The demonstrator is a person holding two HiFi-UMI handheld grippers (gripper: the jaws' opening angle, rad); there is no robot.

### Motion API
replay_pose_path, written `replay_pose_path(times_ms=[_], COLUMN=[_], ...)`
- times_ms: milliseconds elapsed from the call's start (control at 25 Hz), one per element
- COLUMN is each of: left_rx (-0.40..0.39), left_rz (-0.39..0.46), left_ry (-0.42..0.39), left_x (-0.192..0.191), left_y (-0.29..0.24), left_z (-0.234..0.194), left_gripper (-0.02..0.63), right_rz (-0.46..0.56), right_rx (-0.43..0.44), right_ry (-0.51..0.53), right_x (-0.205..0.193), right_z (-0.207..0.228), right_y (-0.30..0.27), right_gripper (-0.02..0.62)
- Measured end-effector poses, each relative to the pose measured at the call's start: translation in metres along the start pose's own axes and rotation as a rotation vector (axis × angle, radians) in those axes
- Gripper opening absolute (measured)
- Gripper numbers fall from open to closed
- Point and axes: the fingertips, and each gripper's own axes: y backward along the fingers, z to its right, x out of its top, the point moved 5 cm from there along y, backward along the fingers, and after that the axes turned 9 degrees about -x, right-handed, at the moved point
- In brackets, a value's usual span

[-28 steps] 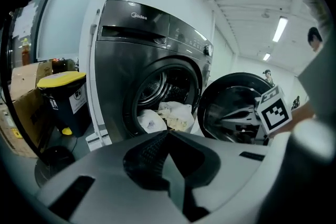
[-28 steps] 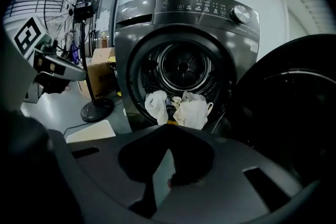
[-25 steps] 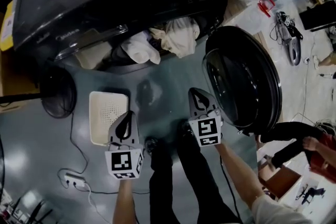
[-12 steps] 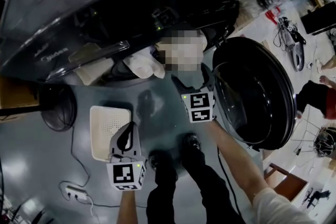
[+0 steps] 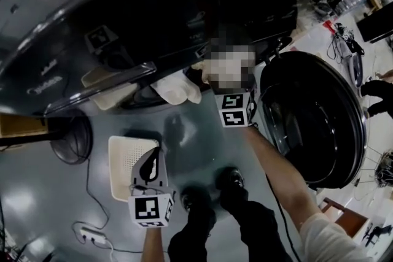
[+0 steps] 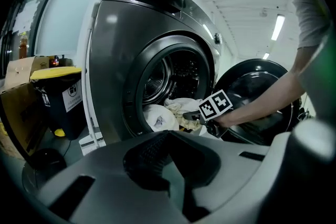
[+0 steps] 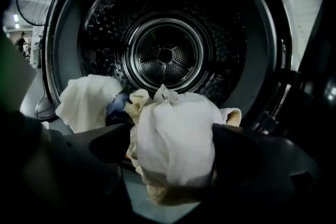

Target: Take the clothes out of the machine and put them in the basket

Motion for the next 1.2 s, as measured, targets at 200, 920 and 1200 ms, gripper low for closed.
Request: replay_pose_path(times_ms=[200,920,1200], left_rx=[0.016,0.031,0.029], left_rz=[0.012,0.033,0.038], left_ry=[-0.002,-0.002,0.018], left_x=[-0.005,0.005,0.028], left_y=[-0.005,0.009,0.035], left_z=[-0.010,0.015,0.035], left_gripper=[0.020,0.019,0.018], right_rz=[-0.027,-0.131,-0.102], right_rx=[-0.067,-0.012,0.012], right_ry=[0.100,0.063,-0.021], right_x=[-0.013,-0.006,0.013], right_z=[-0.003,0.011,0.022], right_y=[-0.022,0.001,0.056], right_gripper=[0.477,0.115,0.114])
